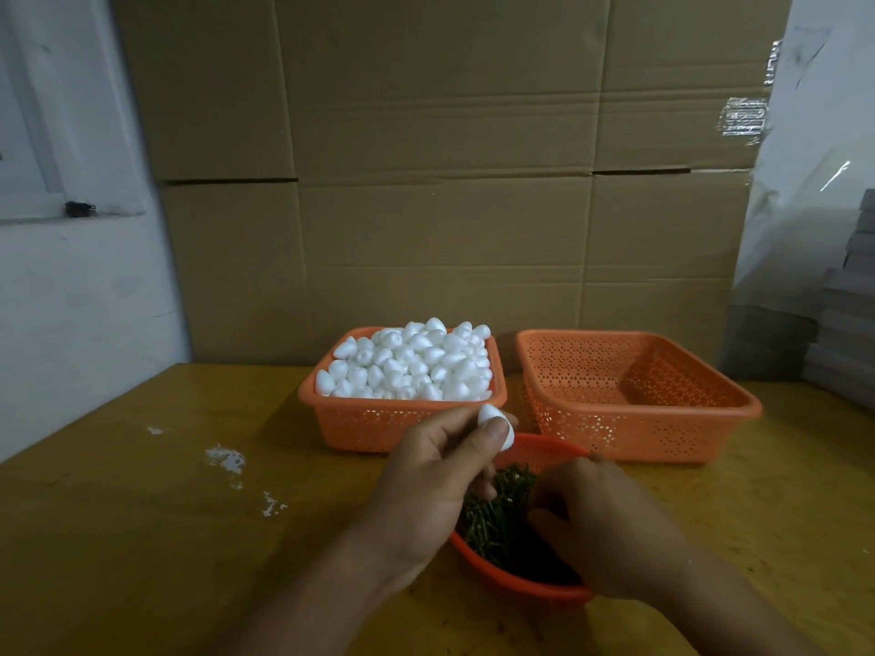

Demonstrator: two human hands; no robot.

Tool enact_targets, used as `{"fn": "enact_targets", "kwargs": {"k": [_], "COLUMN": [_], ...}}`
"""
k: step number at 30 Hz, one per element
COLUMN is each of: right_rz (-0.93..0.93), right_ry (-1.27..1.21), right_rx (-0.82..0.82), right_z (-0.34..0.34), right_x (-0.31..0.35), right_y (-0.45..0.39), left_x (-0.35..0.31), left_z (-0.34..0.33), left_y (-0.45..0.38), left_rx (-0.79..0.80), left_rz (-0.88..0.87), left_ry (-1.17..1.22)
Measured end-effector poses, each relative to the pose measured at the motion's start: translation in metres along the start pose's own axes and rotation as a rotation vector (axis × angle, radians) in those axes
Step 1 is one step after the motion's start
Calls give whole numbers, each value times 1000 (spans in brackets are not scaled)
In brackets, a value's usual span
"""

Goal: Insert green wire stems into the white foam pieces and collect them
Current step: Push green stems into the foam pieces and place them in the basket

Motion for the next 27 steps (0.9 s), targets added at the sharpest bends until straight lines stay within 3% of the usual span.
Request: {"fn": "enact_targets", "kwargs": {"k": [6,17,22,27], "right_rz": [-7,138,240,264], "right_ry": [-147,-874,-1127,-1150], "right_rx": [-165,-426,-410,-388], "right_z": [16,35,36,29], "right_x": [-1,3,13,17], "right_y": [2,12,16,15], "left_x": [2,4,6,6], "left_z": [-2,-2,-3,-3], "left_y": [1,4,4,5], "left_rx": [7,26,23,17], "left_rz": [145,290,308,303], "left_ry": [339,402,389,385]}}
Point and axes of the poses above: each hand's wrist, its own y-axis away from the middle knuckle, its own z-axis out of the back of the hand, x = y × z, the point moved 5 cm from there along -y, towards the middle knuckle, and after that the axes turned 1 degree about -y, right-handed, at the moved point
